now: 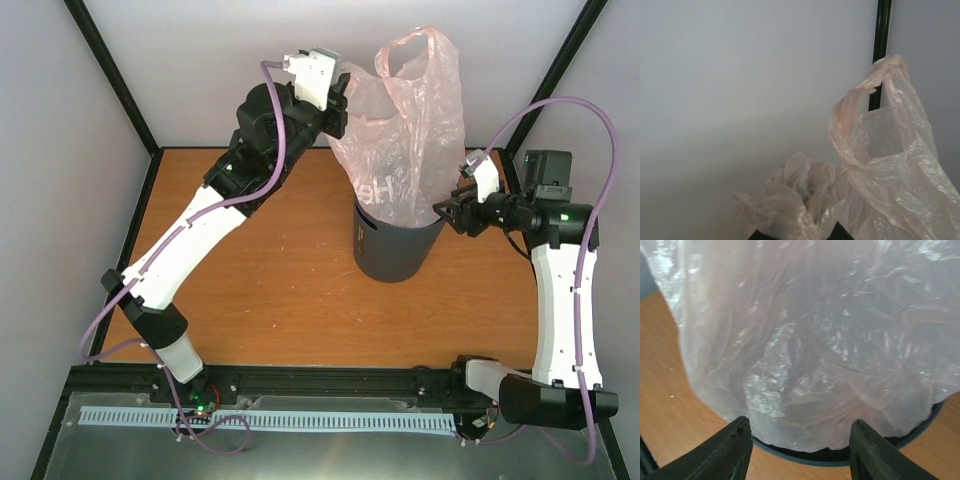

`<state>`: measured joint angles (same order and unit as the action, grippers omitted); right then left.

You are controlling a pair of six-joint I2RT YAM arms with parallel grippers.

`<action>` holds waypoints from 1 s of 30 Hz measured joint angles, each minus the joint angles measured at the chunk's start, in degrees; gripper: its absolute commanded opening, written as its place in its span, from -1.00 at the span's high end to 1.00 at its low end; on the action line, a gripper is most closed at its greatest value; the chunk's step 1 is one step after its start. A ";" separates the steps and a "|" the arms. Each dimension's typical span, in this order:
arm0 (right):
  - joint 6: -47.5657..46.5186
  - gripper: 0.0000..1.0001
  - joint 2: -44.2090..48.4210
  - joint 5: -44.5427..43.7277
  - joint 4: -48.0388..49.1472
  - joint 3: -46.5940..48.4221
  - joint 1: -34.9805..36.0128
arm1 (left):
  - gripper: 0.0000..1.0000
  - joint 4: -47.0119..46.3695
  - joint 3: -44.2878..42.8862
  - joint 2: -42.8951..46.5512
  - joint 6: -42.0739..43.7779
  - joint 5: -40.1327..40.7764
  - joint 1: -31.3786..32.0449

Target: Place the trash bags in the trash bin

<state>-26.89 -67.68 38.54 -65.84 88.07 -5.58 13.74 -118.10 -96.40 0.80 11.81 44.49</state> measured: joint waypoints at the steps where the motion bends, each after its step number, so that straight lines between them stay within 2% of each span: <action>1: -0.66 -0.06 0.22 0.63 -0.35 -0.28 0.17 | 0.99 0.00 0.00 -0.11 -0.02 -0.26 0.00; 8: -2.67 0.01 -0.70 1.90 -0.59 -0.55 5.40 | 0.99 0.00 0.02 -0.74 -1.25 -4.42 0.00; 13: -0.96 0.02 -6.27 -0.20 3.17 -0.55 9.09 | 0.99 0.00 0.00 -1.14 -3.45 -6.78 0.00; 19: 1.73 -0.04 -11.10 -1.79 6.27 -0.83 9.77 | 0.99 0.59 -1.01 -3.63 -8.41 -11.28 0.00; 23: 1.95 -0.13 -7.85 -3.23 5.99 -1.55 9.77 | 0.99 1.90 -1.25 -5.46 -10.97 -14.53 0.04; 30: 2.40 -0.13 3.02 -7.98 3.56 -2.14 9.68 | 0.99 2.91 0.87 -5.42 -13.16 -16.04 0.04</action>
<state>-24.49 -64.66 30.57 -62.28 85.93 4.10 16.64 -117.23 -101.82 -12.36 -4.23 44.53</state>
